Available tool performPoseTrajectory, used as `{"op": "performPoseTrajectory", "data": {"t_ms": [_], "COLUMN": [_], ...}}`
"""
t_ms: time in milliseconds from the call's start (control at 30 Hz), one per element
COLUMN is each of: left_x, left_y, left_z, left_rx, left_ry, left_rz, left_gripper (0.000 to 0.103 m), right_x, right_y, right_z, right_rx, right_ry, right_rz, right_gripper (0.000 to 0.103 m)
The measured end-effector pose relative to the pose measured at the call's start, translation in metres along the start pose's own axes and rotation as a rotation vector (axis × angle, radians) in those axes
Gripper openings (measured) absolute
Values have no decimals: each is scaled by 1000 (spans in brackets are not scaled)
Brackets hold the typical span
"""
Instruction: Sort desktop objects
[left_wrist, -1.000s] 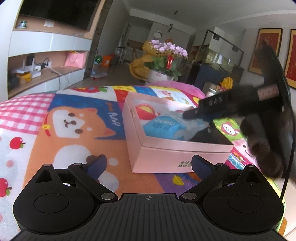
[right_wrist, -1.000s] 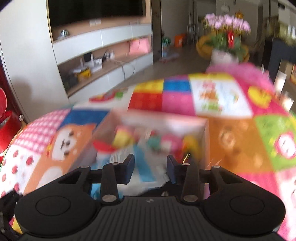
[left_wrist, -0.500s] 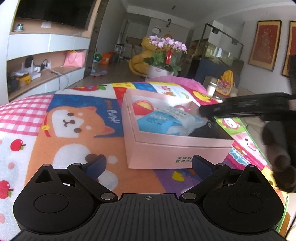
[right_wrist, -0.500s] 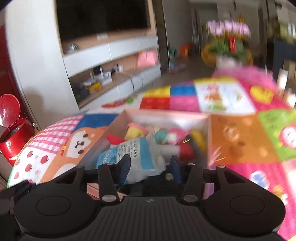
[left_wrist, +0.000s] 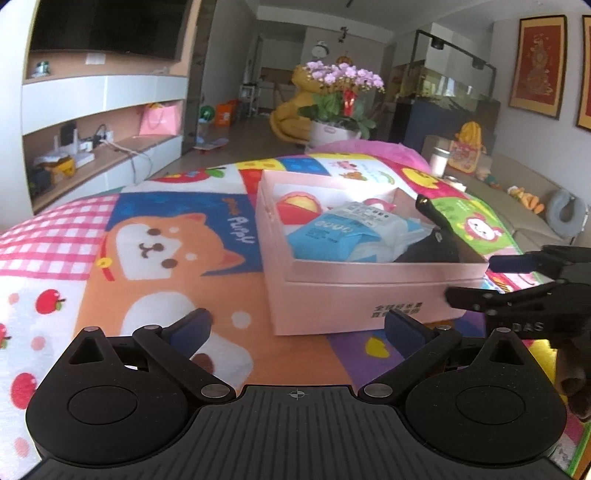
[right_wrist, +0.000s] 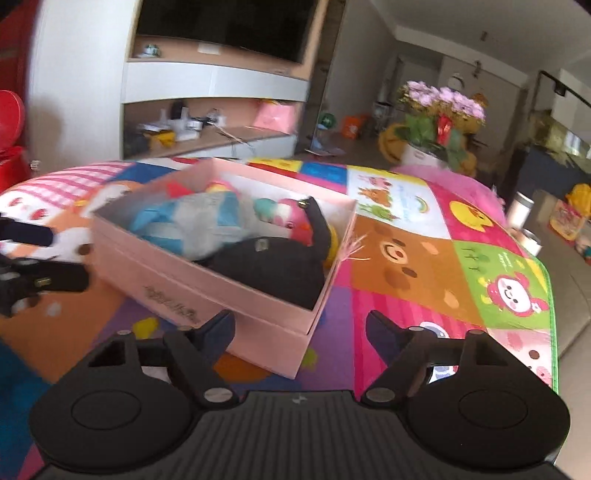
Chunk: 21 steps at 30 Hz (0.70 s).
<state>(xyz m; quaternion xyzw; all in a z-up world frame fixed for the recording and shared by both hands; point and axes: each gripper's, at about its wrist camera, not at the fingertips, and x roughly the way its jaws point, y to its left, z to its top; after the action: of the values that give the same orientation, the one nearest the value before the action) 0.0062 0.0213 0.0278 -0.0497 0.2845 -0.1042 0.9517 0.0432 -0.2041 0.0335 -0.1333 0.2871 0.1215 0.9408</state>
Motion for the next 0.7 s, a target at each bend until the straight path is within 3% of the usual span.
{"op": "performPoseTrajectory", "data": {"t_ms": [100, 267, 400, 533, 633, 700], "left_x": [-1, 1, -8, -24, -29, -26], "left_y": [5, 13, 14, -6, -21, -28], "left_z": [1, 4, 1, -15, -27, -32], "left_rx": [-3, -26, -30, 50, 61, 37], "left_ry": [0, 26, 39, 18, 34, 63], "left_rz": [36, 100, 129, 167, 121, 114], "left_gripper": [103, 103, 103, 103, 103, 103], "right_x": [16, 36, 30, 3, -15, -24], "right_y": [4, 13, 8, 4, 11, 20], "right_z": [5, 15, 15, -11, -38, -52], "right_rx": [26, 18, 70, 133, 137, 110], "right_ry": [-8, -48, -45, 0, 72, 86], "right_rz": [28, -22, 2, 61, 116, 88], "right_gripper": [79, 79, 80, 103, 103, 103]}}
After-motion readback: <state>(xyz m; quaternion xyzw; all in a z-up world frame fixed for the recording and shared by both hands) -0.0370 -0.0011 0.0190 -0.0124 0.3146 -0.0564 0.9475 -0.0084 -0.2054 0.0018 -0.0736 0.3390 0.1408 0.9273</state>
